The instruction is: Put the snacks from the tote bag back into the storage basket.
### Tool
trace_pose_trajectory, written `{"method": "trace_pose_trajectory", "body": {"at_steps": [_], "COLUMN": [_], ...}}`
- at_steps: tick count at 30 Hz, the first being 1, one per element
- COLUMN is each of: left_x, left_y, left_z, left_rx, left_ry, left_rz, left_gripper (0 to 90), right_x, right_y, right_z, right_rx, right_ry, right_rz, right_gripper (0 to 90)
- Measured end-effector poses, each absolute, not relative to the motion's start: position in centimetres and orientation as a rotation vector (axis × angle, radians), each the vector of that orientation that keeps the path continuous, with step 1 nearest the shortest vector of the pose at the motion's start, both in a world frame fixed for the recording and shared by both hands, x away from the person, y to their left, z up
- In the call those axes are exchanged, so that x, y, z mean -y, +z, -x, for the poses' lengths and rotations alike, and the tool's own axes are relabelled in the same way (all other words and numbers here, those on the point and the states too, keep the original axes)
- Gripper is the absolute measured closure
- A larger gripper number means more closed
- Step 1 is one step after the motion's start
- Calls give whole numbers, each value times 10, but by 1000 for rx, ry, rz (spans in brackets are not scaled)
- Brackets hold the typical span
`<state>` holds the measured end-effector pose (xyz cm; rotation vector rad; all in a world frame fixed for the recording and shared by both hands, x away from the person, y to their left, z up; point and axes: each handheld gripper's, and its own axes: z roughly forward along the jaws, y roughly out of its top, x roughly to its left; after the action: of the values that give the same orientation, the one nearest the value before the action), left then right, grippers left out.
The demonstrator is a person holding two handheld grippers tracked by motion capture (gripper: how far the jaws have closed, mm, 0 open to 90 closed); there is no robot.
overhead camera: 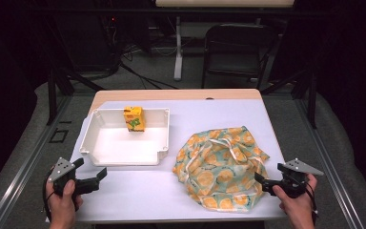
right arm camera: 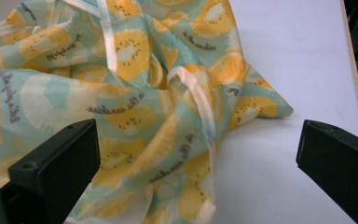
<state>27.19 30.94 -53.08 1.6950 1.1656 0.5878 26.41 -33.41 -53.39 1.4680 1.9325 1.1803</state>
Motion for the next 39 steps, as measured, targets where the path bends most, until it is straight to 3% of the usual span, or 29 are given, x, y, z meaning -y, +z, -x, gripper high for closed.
{"method": "trace_pose_trajectory", "body": {"at_steps": [39], "left_x": [-316], "left_y": [-545], "left_z": [-275], "left_rx": [-1201], "left_ry": [555], "left_rz": [-1693], "left_gripper": [1], "right_x": [348], "right_y": [-545], "right_z": [-266], "right_rx": [-1888], "right_ry": [1172], "right_rz": [-1477], "right_gripper": [0]}}
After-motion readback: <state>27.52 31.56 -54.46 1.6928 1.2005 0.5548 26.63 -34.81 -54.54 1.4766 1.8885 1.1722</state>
